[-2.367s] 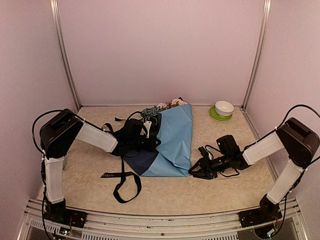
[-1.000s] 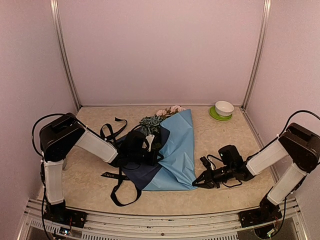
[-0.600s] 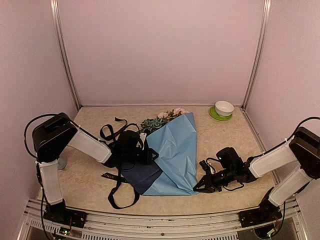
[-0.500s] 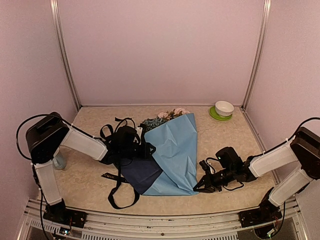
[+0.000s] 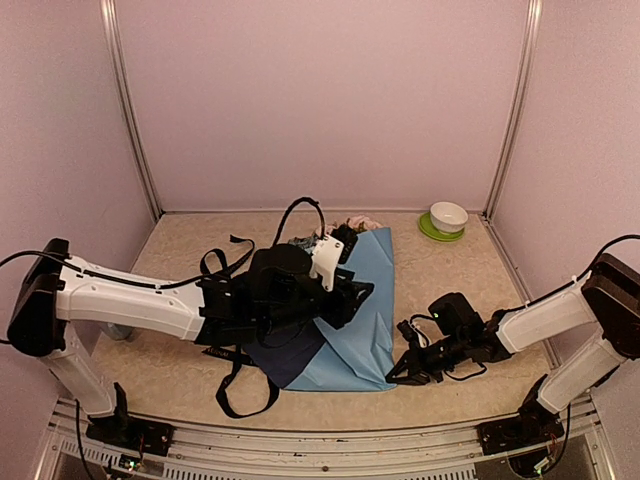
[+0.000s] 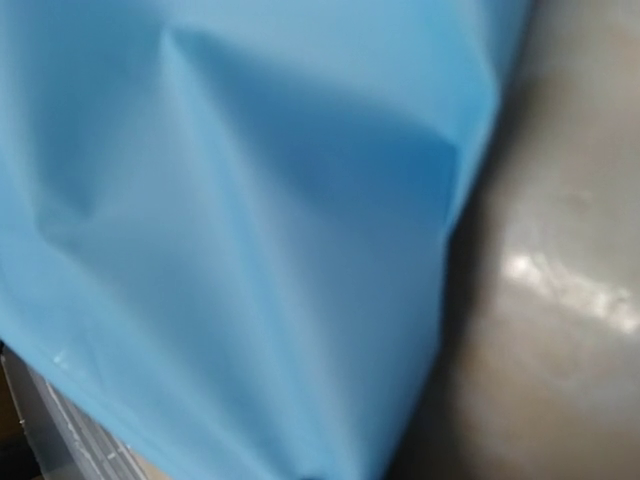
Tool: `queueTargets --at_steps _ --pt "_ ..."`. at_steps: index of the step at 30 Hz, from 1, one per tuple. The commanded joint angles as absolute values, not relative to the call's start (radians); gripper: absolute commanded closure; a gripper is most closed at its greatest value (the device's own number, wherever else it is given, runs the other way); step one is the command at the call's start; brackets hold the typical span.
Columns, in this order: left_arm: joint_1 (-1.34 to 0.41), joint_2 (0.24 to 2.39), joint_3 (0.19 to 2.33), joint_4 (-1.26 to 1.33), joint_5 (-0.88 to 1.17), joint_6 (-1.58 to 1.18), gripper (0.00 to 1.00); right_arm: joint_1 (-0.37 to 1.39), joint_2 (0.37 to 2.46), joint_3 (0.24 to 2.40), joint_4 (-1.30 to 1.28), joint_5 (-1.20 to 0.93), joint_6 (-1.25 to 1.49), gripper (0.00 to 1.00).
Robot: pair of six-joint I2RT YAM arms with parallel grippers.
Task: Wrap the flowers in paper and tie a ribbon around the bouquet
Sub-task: Press the fold line of the 2/3-folded wrapping paper.
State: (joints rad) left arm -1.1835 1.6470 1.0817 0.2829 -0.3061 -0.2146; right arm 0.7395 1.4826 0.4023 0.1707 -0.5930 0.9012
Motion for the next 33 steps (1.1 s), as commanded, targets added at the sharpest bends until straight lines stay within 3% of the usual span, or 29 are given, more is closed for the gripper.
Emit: queueTargets --at_steps 1,4,11,16,17,20,23,28,33 --pt "-1.205 1.813 1.122 0.209 -0.111 -0.227 0.62 0.756 1.498 0.412 0.132 -0.57 0.892 1.0" --pt "-1.207 1.914 1.147 0.189 -0.081 -0.235 0.68 0.757 1.495 0.415 0.128 -0.571 0.89 1.0" --pt "-1.206 2.081 1.236 0.176 -0.073 -0.182 0.65 0.757 1.508 0.415 0.147 -0.59 0.891 1.0" --pt "-1.195 2.084 1.199 0.112 -0.108 -0.207 0.72 0.758 1.478 0.417 0.137 -0.592 0.894 1.0" --pt "-1.19 2.072 1.171 0.117 -0.107 -0.209 0.73 0.758 1.469 0.418 0.128 -0.585 0.892 0.97" --pt "-1.184 2.066 1.121 0.125 -0.069 -0.187 0.73 0.739 1.451 0.451 0.07 -0.563 0.858 0.76" --pt "-1.18 2.1 1.135 0.084 -0.048 -0.169 0.74 0.664 1.436 0.499 0.001 -0.555 0.796 0.65" --pt "-1.177 2.086 1.099 0.127 -0.03 -0.191 0.75 0.511 1.443 0.571 -0.044 -0.532 0.681 0.51" --pt "-1.175 2.069 1.081 0.135 -0.039 -0.18 0.75 0.451 1.611 0.675 0.024 -0.619 0.599 0.41"
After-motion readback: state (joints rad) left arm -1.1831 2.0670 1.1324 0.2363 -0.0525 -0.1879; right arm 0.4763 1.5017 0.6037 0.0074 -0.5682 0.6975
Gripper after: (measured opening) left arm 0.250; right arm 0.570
